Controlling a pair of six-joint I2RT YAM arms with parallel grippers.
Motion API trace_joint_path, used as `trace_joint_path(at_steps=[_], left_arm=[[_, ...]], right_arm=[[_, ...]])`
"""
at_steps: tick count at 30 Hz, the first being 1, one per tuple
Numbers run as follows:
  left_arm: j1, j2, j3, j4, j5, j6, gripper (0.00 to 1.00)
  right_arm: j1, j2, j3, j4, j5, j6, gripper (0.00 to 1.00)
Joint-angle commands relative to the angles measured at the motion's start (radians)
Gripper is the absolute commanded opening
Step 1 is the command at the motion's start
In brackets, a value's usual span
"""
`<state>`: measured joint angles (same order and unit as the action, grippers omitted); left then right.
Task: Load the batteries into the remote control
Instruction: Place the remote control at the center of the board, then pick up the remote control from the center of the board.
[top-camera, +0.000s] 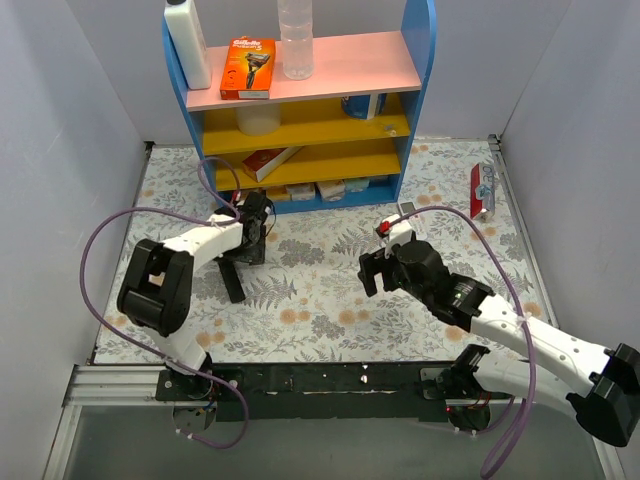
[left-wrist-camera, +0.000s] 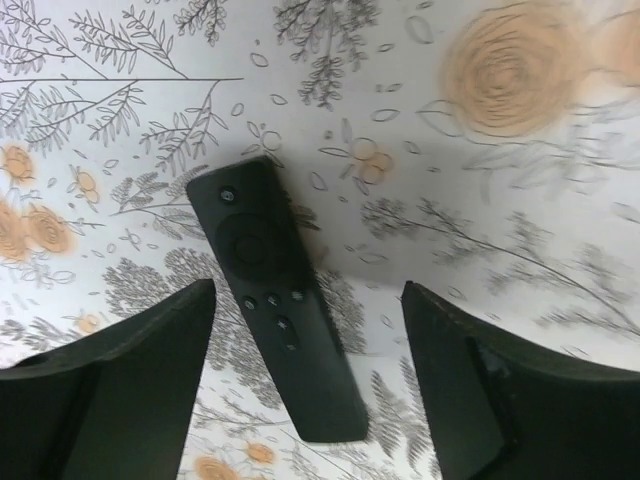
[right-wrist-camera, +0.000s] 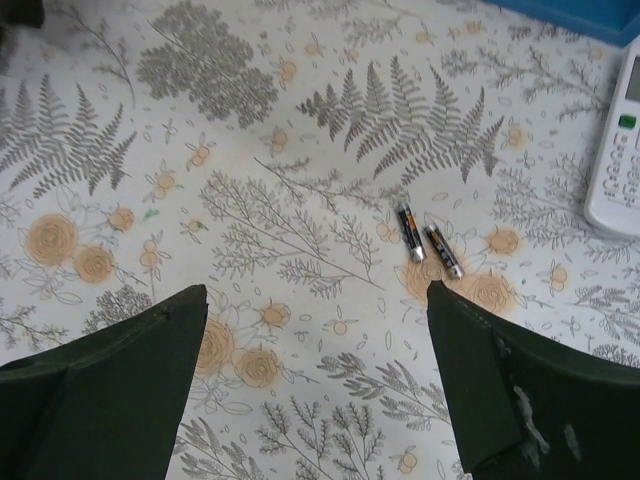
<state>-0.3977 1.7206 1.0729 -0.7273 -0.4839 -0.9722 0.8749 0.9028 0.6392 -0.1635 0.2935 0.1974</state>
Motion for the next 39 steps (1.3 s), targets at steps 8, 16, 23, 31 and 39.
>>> trace_joint_path(at_steps=[8, 16, 23, 31, 39], left_arm=[[-0.007, -0.603, -0.169, 0.26, 0.165, -0.051, 0.98], [-0.004, -1.057, -0.415, 0.466, 0.191, 0.0, 0.98], [-0.004, -1.122, -0.444, 0.491, 0.168, 0.006, 0.98], [-0.004, -1.107, -0.435, 0.483, 0.194, -0.003, 0.98], [-0.001, -1.101, -0.435, 0.482, 0.218, 0.0, 0.98]], right_arm=[[-0.244, 0.235, 0.171, -0.122, -0.059, 0.072, 0.97], [-0.497, 0.511, 0.284, -0.074, -0.137, 0.048, 0.95], [-0.623, 0.787, 0.444, -0.062, -0.174, -0.036, 0.88], [-0.668, 0.985, 0.638, -0.145, -0.178, -0.118, 0.79], [-0.677, 0.976, 0.573, -0.149, -0.209, -0.113, 0.28]])
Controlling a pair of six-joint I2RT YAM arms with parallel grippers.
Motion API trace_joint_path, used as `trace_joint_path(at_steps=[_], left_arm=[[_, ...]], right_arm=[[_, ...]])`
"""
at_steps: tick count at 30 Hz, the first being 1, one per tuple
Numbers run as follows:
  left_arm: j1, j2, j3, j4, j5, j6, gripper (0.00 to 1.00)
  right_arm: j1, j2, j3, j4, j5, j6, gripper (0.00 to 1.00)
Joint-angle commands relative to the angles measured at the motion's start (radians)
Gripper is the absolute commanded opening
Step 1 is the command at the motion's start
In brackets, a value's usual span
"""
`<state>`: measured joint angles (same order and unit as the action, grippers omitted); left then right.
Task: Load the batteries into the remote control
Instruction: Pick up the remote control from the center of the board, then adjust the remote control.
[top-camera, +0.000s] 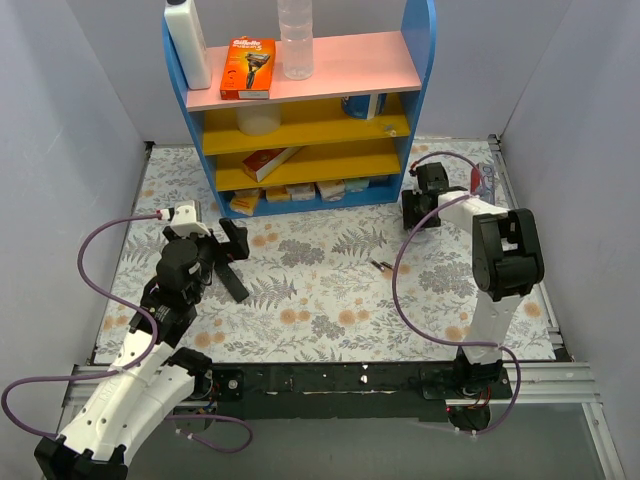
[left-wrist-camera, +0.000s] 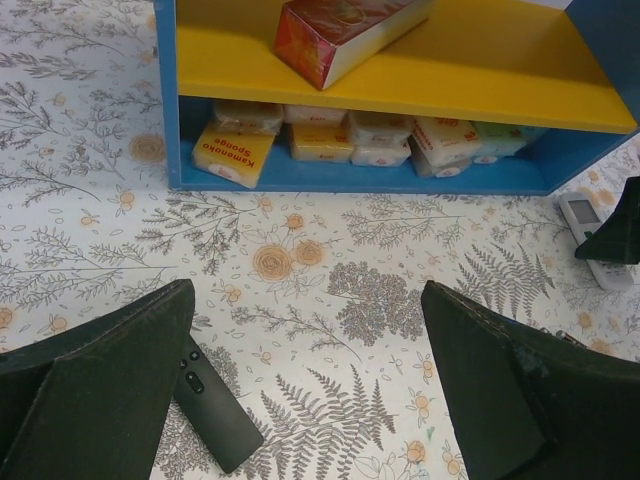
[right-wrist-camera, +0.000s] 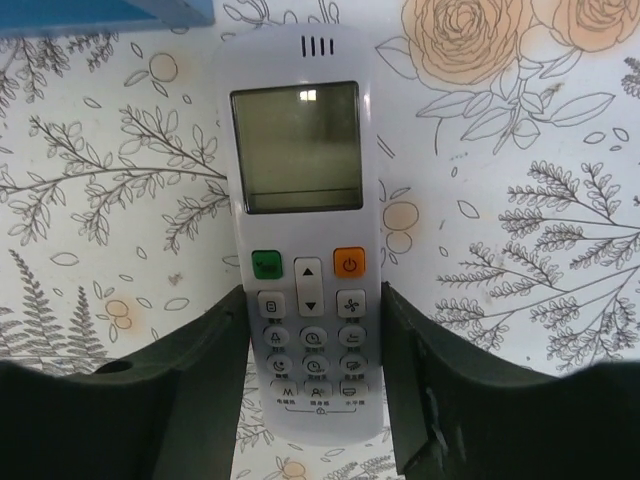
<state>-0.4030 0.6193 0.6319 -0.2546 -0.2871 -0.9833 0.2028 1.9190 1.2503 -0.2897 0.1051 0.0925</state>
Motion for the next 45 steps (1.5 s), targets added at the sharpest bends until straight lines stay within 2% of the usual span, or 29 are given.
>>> trace_joint_path(at_steps=[1, 2, 7, 15, 20, 23, 28, 30, 34, 37, 45], left_arm=[[0.003, 0.0, 0.006, 0.011, 0.029, 0.011, 0.98], [0.006, -0.001, 0.005, 0.012, 0.051, 0.011, 0.98], [0.006, 0.007, -0.001, 0.037, 0.161, 0.012, 0.98], [0.006, -0.012, -0.015, 0.127, 0.406, -0.051, 0.98], [0.007, -0.053, -0.076, 0.248, 0.482, -0.199, 0.98], [0.006, -0.053, -0.126, 0.351, 0.554, -0.264, 0.98], [0.006, -0.035, -0.195, 0.486, 0.646, -0.334, 0.98], [0.007, -0.017, -0.239, 0.589, 0.696, -0.388, 0.98], [0.006, 0.042, -0.317, 0.825, 0.759, -0.511, 0.98], [0.003, 0.097, -0.353, 0.931, 0.793, -0.57, 0.98], [-0.045, 0.158, -0.374, 1.069, 0.799, -0.6, 0.98]], right_arm=[[-0.005, -0.057, -0.06, -0.019, -0.024, 0.004, 0.26], [-0.003, -0.096, -0.099, -0.008, -0.03, 0.012, 0.21], [0.003, -0.247, -0.227, 0.029, -0.097, 0.058, 0.19], [0.061, -0.575, -0.409, 0.164, -0.411, 0.15, 0.17], [0.135, -0.719, -0.483, 0.28, -0.536, 0.248, 0.17], [0.217, -0.768, -0.521, 0.406, -0.585, 0.311, 0.17], [0.332, -0.811, -0.617, 0.634, -0.677, 0.432, 0.17], [0.377, -0.818, -0.649, 0.725, -0.696, 0.475, 0.17], [0.437, -0.805, -0.655, 0.788, -0.716, 0.493, 0.18], [0.463, -0.801, -0.669, 0.834, -0.725, 0.513, 0.18], [0.526, -0.775, -0.703, 0.971, -0.754, 0.589, 0.18]])
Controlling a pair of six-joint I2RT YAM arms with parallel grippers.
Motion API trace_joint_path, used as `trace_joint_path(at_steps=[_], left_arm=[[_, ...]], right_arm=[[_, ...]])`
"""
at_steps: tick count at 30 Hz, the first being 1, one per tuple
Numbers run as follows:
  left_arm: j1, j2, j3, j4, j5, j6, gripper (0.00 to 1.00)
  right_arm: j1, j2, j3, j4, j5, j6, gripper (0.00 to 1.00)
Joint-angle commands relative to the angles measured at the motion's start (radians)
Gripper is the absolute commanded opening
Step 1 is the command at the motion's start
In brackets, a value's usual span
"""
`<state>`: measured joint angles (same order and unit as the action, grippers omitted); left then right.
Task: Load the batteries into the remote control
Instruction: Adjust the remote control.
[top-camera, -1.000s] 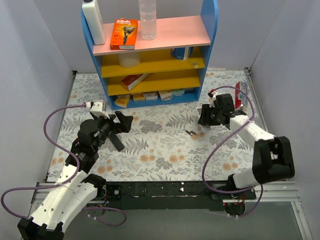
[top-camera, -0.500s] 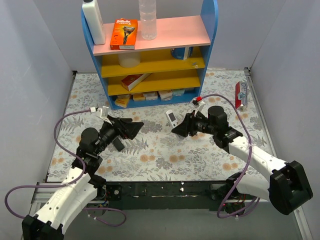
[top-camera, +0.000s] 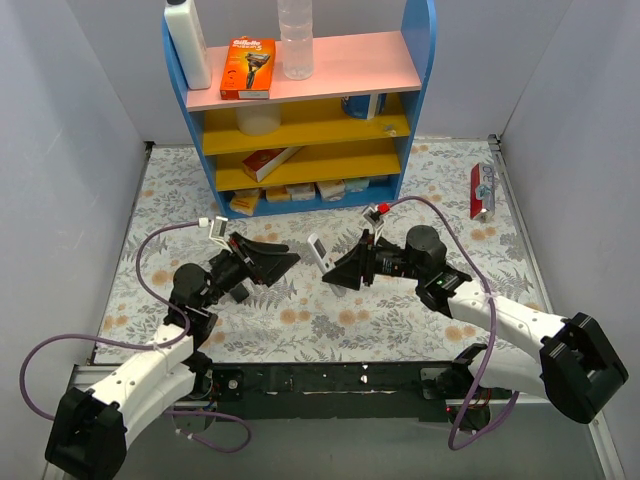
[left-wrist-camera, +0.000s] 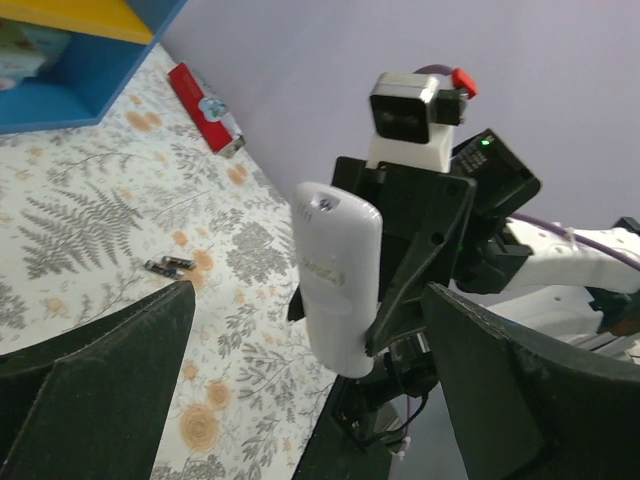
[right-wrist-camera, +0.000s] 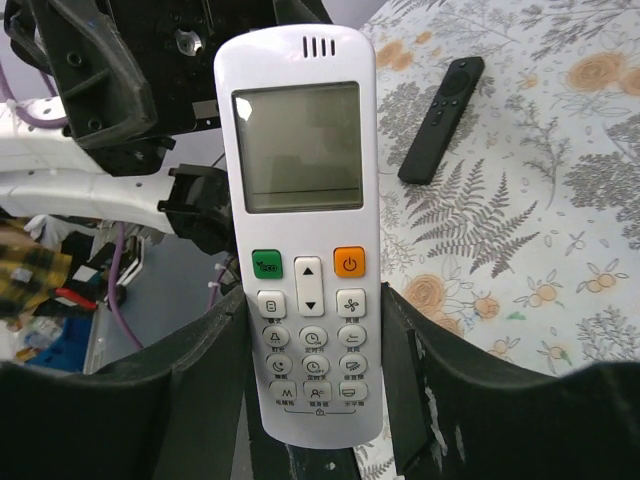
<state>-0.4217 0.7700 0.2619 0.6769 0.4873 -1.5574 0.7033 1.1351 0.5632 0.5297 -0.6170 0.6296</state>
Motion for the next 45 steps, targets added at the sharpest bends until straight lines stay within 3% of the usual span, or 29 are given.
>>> trace_joint_path(at_steps=[1, 17, 28, 31, 33, 35, 36, 38, 39, 45], left_arm=[[-0.044, 0.011, -0.006, 0.163, 0.014, -0.023, 0.98], [-0.161, 0.155, 0.003, 0.259, -0.047, 0.008, 0.96], [-0.173, 0.166, -0.046, 0.335, -0.038, -0.036, 0.7], [-0.173, 0.167, -0.044, 0.335, -0.039, -0.044, 0.59], [-0.173, 0.164, -0.047, 0.328, -0.058, -0.052, 0.44], [-0.173, 0.161, -0.033, 0.273, -0.108, -0.056, 0.34], [-0.173, 0.157, -0.023, 0.227, -0.136, -0.059, 0.21], [-0.173, 0.15, -0.006, 0.081, -0.189, -0.058, 0.1], [-0.173, 0.144, 0.0, 0.047, -0.229, -0.062, 0.01], [-0.175, 0.124, 0.054, -0.251, -0.355, -0.11, 0.0]], right_arm=[[0.031, 0.015, -0.017, 0.161, -0.033, 0.059, 0.17], [0.096, 0.086, -0.008, 0.266, -0.067, 0.11, 0.18], [0.107, 0.147, 0.006, 0.352, -0.109, 0.151, 0.18], [0.108, 0.15, 0.007, 0.352, -0.107, 0.147, 0.19], [0.108, 0.15, 0.006, 0.342, -0.099, 0.14, 0.2], [0.11, 0.143, 0.006, 0.323, -0.084, 0.112, 0.26], [0.108, 0.134, 0.009, 0.29, -0.076, 0.098, 0.31], [0.11, 0.123, 0.015, 0.248, -0.05, 0.055, 0.51], [0.11, 0.114, 0.021, 0.209, -0.04, 0.044, 0.56], [0.12, 0.063, 0.041, 0.057, 0.078, -0.086, 0.74]])
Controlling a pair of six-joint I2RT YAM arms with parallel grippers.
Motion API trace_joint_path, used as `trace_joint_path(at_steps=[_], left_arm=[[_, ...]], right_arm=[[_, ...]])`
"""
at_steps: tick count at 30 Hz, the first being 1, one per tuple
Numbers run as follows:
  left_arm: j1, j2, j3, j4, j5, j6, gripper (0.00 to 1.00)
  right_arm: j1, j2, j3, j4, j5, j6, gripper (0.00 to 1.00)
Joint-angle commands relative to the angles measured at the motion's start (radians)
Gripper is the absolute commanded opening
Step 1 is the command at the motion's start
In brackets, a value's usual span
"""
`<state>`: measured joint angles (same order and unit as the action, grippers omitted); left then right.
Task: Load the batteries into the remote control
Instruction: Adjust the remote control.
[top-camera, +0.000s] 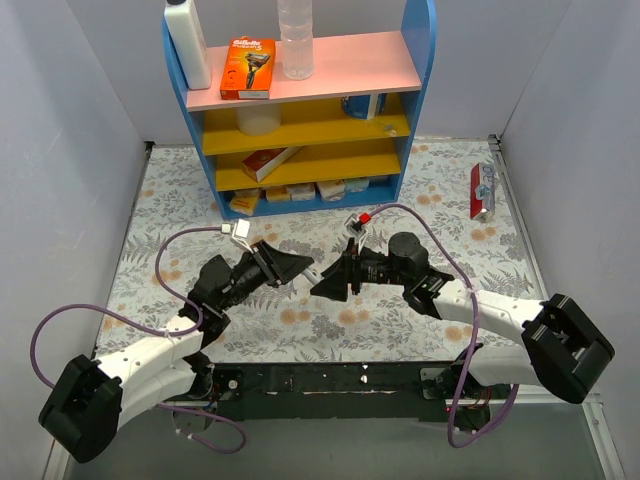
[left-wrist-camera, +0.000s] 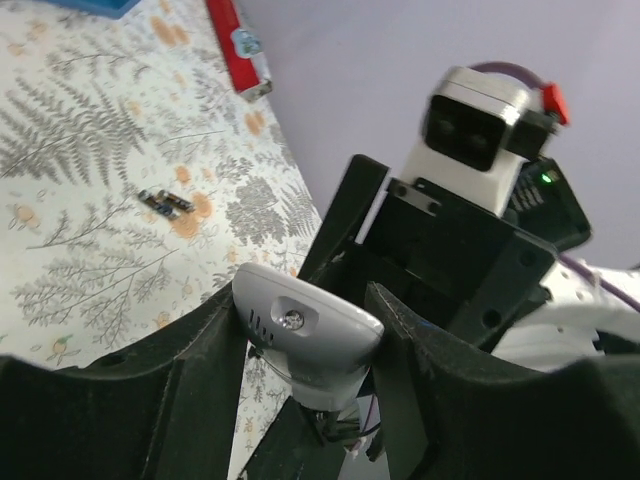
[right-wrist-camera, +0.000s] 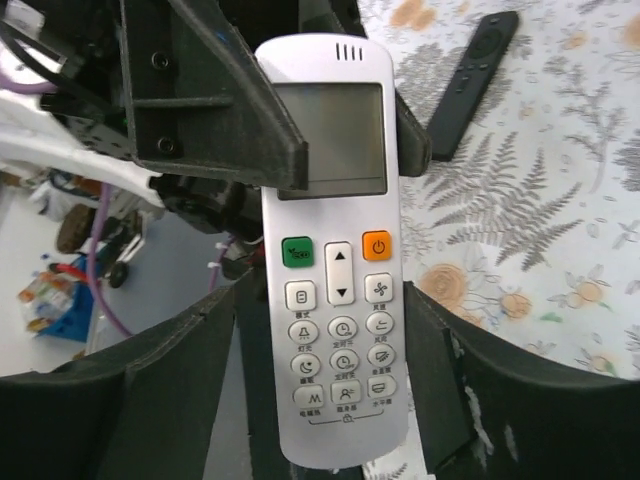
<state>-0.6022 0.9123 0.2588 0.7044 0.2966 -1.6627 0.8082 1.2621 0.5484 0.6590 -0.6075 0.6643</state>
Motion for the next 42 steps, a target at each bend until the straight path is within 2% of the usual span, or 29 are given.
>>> trace_joint_path(at_steps=[1, 7, 13, 17, 22, 25, 28, 29, 31, 32, 35, 36, 38, 39, 41, 42], left_arm=[[0.005, -0.018, 0.078, -0.314, -0.195, -0.009, 0.0], [0.005, -0.003, 0.118, -0.433, -0.235, -0.04, 0.0], [0.005, 0.011, 0.138, -0.462, -0.228, -0.058, 0.0], [0.005, 0.007, 0.143, -0.473, -0.231, -0.066, 0.0], [0.005, 0.002, 0.149, -0.485, -0.229, -0.069, 0.0], [0.005, 0.002, 0.155, -0.488, -0.223, -0.066, 0.0], [0.005, -0.001, 0.155, -0.493, -0.221, -0.063, 0.0], [0.005, -0.004, 0.155, -0.494, -0.221, -0.062, 0.0], [0.005, -0.01, 0.154, -0.496, -0.223, -0.06, 0.0], [0.005, -0.013, 0.154, -0.494, -0.223, -0.055, 0.08], [0.005, -0.039, 0.143, -0.468, -0.2, -0.017, 0.36], [0.005, -0.064, 0.135, -0.438, -0.195, 0.004, 0.58], [0.005, -0.096, 0.114, -0.404, -0.188, 0.018, 0.75], [0.007, -0.136, 0.085, -0.366, -0.183, 0.03, 0.87], [0.007, -0.177, 0.056, -0.332, -0.185, 0.04, 0.97], [0.007, -0.2, 0.022, -0.301, -0.191, 0.043, 0.98]], right_arm=[[0.019, -0.07, 0.064, -0.114, 0.086, -0.14, 0.75], [0.066, -0.069, 0.088, -0.208, 0.242, -0.31, 0.76], [0.158, -0.037, 0.113, -0.257, 0.432, -0.417, 0.76], [0.213, -0.01, 0.125, -0.279, 0.543, -0.468, 0.7], [0.262, 0.039, 0.153, -0.308, 0.604, -0.514, 0.65], [0.287, 0.065, 0.171, -0.323, 0.67, -0.532, 0.59], [0.295, 0.068, 0.171, -0.329, 0.7, -0.516, 0.42], [0.295, 0.065, 0.163, -0.319, 0.695, -0.511, 0.31], [0.295, 0.049, 0.156, -0.308, 0.696, -0.5, 0.21], [0.295, 0.045, 0.151, -0.306, 0.7, -0.49, 0.12], [0.295, 0.026, 0.151, -0.311, 0.683, -0.451, 0.05], [0.293, 0.014, 0.153, -0.314, 0.669, -0.444, 0.04], [0.29, 0.002, 0.154, -0.309, 0.616, -0.422, 0.03], [0.287, -0.015, 0.154, -0.294, 0.586, -0.399, 0.03], [0.281, -0.035, 0.153, -0.283, 0.54, -0.381, 0.01], [0.276, -0.056, 0.153, -0.279, 0.526, -0.361, 0.01]])
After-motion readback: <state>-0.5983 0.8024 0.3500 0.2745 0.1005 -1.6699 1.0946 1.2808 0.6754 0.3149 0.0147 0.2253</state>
